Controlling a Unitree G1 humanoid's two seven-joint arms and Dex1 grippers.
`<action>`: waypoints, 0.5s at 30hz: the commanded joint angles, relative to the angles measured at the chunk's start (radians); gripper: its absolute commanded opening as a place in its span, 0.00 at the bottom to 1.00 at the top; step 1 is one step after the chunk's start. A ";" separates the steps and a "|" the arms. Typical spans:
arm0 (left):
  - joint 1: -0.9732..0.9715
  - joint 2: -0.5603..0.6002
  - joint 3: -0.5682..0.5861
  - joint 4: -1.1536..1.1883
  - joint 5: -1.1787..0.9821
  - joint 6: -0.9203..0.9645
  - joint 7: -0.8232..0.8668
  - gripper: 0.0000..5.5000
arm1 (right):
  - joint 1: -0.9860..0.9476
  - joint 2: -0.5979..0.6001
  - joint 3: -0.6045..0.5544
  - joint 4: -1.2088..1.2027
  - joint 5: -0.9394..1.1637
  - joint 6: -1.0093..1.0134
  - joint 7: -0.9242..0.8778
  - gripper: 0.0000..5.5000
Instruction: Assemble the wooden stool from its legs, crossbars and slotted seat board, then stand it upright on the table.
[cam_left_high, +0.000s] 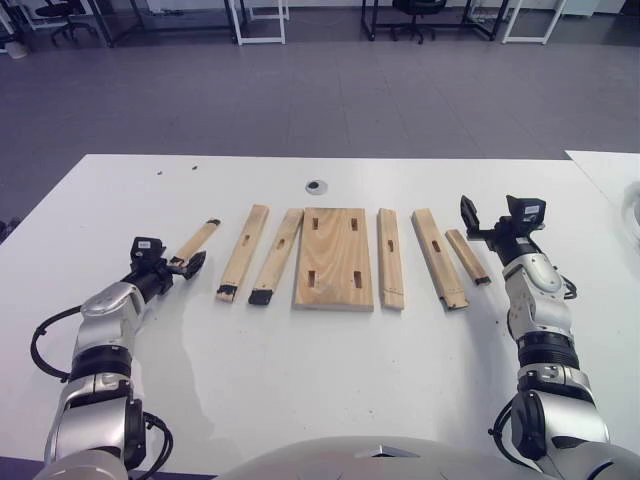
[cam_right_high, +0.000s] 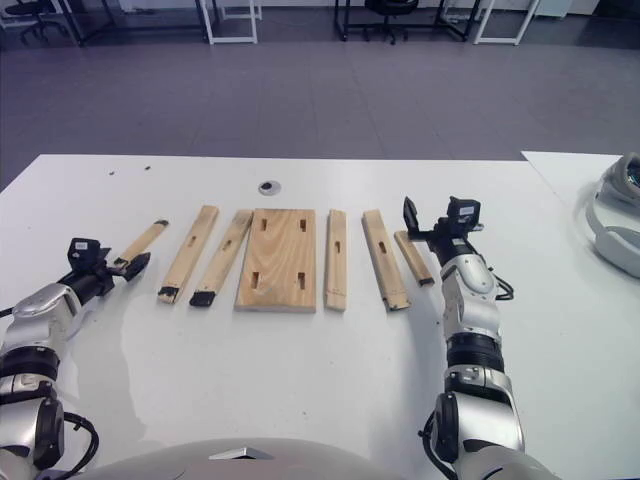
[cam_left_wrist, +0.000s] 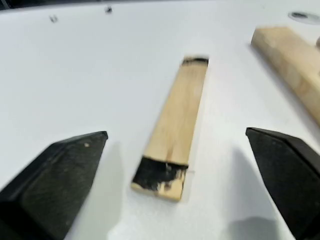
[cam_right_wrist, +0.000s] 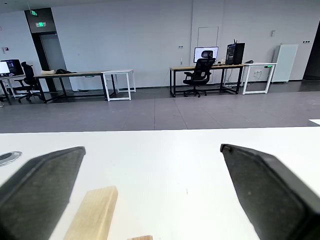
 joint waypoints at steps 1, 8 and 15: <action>-0.081 0.029 -0.031 0.130 0.048 -0.002 -0.016 0.83 | -0.009 -0.008 0.004 0.007 -0.004 0.003 0.001 0.92; -0.041 0.037 -0.068 0.122 0.060 -0.009 -0.098 0.60 | -0.001 -0.007 0.005 0.001 -0.004 0.005 0.000 0.92; -0.012 0.054 -0.109 0.135 0.099 -0.007 -0.057 0.38 | -0.001 -0.006 0.006 0.001 -0.005 0.007 -0.003 0.92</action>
